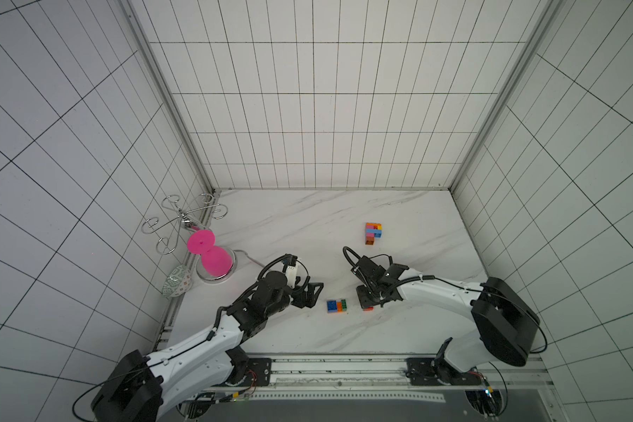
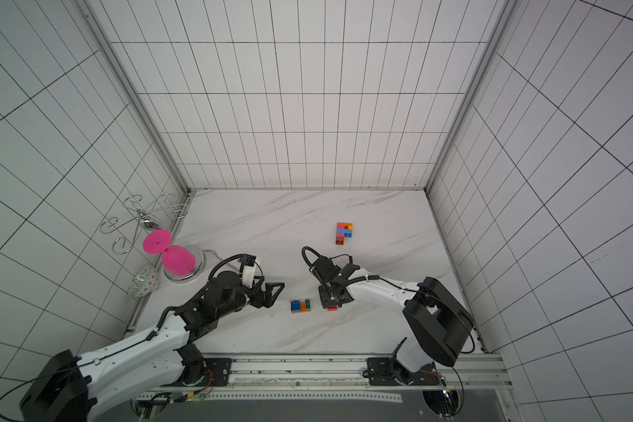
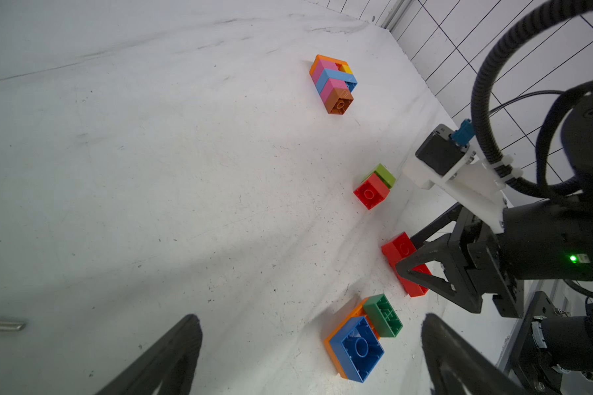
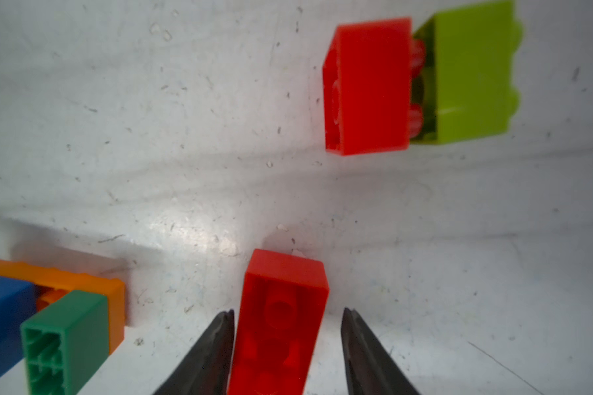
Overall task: Assemble the letter p with lego
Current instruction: Pick up the lego brick from the center of the board, then assemble the lego brick with the lego brick.
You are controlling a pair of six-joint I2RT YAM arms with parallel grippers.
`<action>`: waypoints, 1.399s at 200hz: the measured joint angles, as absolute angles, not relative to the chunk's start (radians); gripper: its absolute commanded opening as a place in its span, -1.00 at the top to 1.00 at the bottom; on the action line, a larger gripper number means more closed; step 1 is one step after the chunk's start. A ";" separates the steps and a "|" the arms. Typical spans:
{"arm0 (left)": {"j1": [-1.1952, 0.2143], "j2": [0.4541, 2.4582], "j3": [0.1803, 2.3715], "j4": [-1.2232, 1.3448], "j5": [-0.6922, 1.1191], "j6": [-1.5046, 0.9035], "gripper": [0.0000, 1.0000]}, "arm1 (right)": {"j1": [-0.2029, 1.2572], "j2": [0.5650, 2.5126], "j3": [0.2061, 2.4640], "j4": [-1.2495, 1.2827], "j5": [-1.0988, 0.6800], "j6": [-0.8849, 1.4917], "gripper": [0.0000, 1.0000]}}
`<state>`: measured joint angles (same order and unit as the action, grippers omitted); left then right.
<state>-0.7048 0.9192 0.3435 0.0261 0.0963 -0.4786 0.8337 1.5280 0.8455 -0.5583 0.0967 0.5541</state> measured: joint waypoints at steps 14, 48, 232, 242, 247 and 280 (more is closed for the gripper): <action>-0.705 0.919 0.342 0.025 0.096 -0.479 -0.94 | 0.834 1.538 0.848 -0.565 0.107 0.551 0.23; -0.704 0.914 0.342 0.022 0.095 -0.479 -0.94 | 0.834 1.551 0.862 -0.572 0.114 0.537 0.36; -0.548 0.598 0.246 -0.029 0.048 -0.554 -0.95 | 0.880 1.423 1.035 -0.586 -0.123 -0.162 1.00; -0.545 0.561 0.245 -0.043 0.039 -0.556 -0.95 | 0.885 1.445 1.065 -0.605 -0.144 -0.232 1.00; -0.544 0.540 0.244 -0.052 0.032 -0.558 -0.95 | 0.885 1.457 1.078 -0.614 -0.153 -0.265 1.00; -0.540 0.436 0.244 -0.108 -0.017 -0.561 -0.95 | 0.891 1.562 1.178 -0.738 -0.248 -0.507 1.00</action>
<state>-0.5400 0.4358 0.2436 -0.1081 -0.0166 -0.5613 0.8913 1.5616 1.1782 -0.7380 -0.2478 -0.5072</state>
